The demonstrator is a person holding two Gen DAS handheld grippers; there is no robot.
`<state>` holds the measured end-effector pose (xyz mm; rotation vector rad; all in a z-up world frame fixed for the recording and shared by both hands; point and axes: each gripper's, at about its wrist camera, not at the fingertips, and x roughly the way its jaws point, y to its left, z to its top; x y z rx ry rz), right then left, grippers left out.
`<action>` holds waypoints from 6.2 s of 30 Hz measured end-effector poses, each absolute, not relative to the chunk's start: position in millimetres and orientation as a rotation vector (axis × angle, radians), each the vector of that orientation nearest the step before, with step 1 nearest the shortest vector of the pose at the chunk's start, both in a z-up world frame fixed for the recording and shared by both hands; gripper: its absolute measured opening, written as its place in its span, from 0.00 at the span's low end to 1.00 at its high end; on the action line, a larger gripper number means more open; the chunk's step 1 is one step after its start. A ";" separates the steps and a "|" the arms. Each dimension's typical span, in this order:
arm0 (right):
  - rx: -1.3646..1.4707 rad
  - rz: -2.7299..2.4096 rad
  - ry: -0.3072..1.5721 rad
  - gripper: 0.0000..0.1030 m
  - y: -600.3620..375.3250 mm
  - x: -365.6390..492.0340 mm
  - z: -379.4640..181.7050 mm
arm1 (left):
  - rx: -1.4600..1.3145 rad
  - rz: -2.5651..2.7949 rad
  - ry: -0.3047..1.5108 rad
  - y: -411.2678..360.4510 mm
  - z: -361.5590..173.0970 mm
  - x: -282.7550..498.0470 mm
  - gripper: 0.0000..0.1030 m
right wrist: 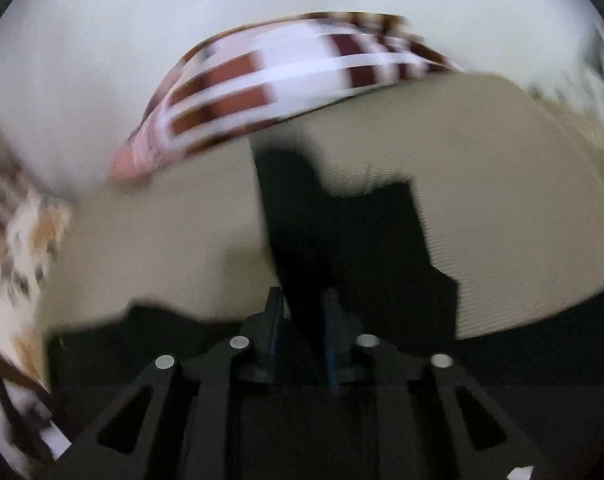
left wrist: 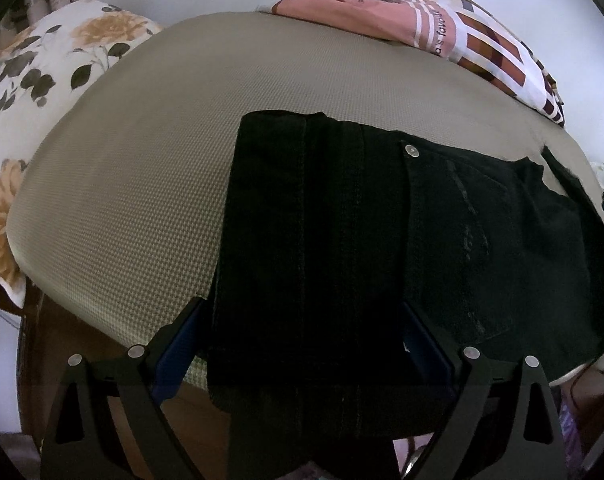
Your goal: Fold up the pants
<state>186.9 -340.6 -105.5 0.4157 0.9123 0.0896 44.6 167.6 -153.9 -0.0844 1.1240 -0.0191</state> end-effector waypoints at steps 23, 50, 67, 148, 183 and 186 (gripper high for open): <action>0.553 0.236 1.012 0.39 -435.1 236.7 -140.0 | -0.107 -0.019 1.114 169.7 -156.5 43.7 0.94; 0.680 0.196 1.047 0.13 -449.2 265.9 -172.7 | -0.137 -0.003 1.125 169.2 -160.2 46.2 0.97; 1.086 -0.336 0.633 0.07 -563.5 -14.3 -156.9 | -0.134 -0.014 1.095 168.7 -162.5 40.8 0.97; 1.343 -0.131 0.502 0.54 -531.9 -73.1 -207.5 | -0.188 -0.042 1.060 178.5 -170.1 36.8 1.00; 1.314 -0.196 0.566 0.04 -525.4 -85.2 -184.3 | -0.140 -0.039 1.067 179.7 -165.9 40.8 1.00; 1.337 -0.231 0.612 0.04 -529.9 -83.9 -202.4 | -0.141 -0.041 1.074 180.3 -167.8 40.5 1.00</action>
